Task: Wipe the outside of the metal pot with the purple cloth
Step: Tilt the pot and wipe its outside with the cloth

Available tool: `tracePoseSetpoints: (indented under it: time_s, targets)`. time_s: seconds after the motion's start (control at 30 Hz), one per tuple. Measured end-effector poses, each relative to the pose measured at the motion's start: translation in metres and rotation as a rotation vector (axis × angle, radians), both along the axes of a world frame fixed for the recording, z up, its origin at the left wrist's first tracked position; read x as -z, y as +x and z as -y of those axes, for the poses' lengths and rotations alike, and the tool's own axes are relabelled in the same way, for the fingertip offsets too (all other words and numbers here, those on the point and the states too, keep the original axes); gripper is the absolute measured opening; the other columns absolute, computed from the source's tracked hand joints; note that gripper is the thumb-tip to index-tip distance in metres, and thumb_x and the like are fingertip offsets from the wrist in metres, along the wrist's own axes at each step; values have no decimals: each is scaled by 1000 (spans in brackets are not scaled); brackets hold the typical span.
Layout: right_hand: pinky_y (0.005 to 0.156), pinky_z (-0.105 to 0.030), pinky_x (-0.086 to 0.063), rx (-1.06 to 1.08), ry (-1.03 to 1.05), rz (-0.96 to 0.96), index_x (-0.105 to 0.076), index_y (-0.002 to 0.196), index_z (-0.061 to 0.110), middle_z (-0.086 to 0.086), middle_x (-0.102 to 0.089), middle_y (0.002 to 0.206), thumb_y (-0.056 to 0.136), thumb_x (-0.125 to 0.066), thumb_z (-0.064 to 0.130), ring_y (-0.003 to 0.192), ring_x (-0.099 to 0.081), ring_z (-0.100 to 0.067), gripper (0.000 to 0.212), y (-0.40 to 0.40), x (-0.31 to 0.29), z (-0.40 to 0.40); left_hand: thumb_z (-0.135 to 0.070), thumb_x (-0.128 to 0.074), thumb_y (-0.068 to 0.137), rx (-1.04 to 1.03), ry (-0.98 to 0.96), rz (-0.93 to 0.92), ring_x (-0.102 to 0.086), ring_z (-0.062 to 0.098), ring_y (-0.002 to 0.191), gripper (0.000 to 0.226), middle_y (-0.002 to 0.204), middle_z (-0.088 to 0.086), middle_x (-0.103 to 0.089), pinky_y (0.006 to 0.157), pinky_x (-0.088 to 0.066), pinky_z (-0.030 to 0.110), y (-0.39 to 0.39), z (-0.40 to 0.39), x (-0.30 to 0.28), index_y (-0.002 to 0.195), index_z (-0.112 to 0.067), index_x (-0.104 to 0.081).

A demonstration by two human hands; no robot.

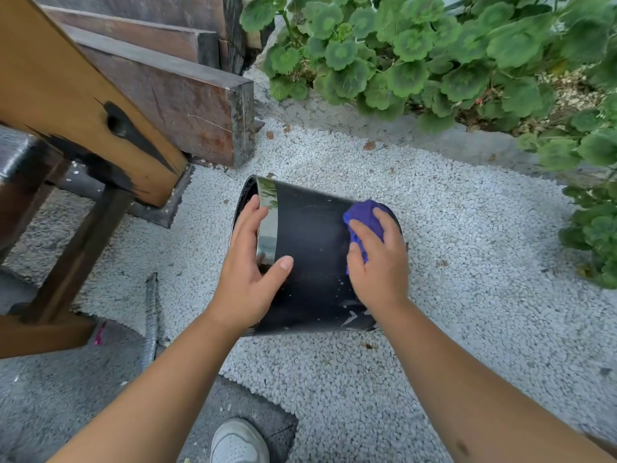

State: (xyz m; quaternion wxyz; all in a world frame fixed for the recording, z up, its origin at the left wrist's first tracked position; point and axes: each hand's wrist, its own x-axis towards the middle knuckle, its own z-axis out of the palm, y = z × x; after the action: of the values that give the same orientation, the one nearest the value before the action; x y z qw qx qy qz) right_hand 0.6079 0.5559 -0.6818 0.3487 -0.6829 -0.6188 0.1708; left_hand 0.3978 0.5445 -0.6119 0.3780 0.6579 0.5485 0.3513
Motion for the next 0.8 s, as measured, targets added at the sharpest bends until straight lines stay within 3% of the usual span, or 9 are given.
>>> tracePoseSetpoints:
  time_s: [0.07,0.2,0.3,0.37,0.47,0.53,0.6,0.7,0.8]
  targets:
    - [102,-51,-44,48,-76,-12,-65,123,18,-13,-44,146,88,-61,17,126,-48,-35,35,10,8,-3,-45,-57,91,66,19,-16,-15,6,152,64,165,-13,-11,117,-32,34,-13,6,2,147,-36,-28]
    - [103,-40,-41,135,-115,-46,-62,124,24,-4,-40,148,88,-51,31,128,-45,-28,39,17,14,-5,-54,-53,93,303,100,-308,-22,-6,146,75,168,-1,6,108,-37,16,-22,20,9,155,-30,-19]
    - [104,-37,-36,113,-122,-41,-60,126,25,-4,-39,148,89,-52,31,131,-41,-28,39,18,14,-9,-28,-57,95,240,58,-241,-27,-25,131,73,167,-8,12,89,-49,11,-8,27,14,154,-36,-16]
    - [108,-38,-35,106,-127,-52,-59,128,23,-4,-37,149,90,-53,27,134,-39,-27,39,19,14,-16,-10,-58,95,192,29,-185,-26,-19,137,78,166,-15,11,84,-47,5,-1,24,14,154,-40,-15]
    - [111,-44,-37,128,-148,-110,-60,128,19,-4,-37,150,90,-55,18,135,-39,-24,39,20,10,-24,-3,-59,94,153,-3,-175,-26,0,147,80,165,-22,9,97,-51,25,7,19,12,156,-32,-16]
    - [110,-45,-37,133,-147,-164,-61,128,17,-3,-39,149,89,-55,14,134,-39,-23,39,18,3,-29,-1,-59,94,135,-23,-173,-14,-1,150,81,164,-24,7,107,-47,43,12,15,10,157,-26,-15]
    - [110,-44,-37,126,-129,-215,-63,126,17,-3,-41,146,88,-54,12,132,-41,-22,39,10,-10,-33,4,-59,93,94,-44,-142,-12,-5,149,81,162,-27,4,106,-48,37,17,10,7,157,-27,-20]
    - [110,-38,-37,83,-54,-300,-66,122,18,-1,-48,140,83,-52,15,128,-45,-17,41,-17,-40,-37,16,-55,90,-23,-61,7,-17,-23,138,83,162,-20,-9,85,-48,7,28,5,-1,147,-37,-27]
    - [106,-34,-39,-98,57,-318,-68,117,18,-3,-54,134,80,-52,19,123,-50,-20,41,-47,-68,-29,27,-47,85,-102,-105,130,-24,-23,135,81,164,4,-20,106,-39,12,35,-2,-7,146,-25,-31]
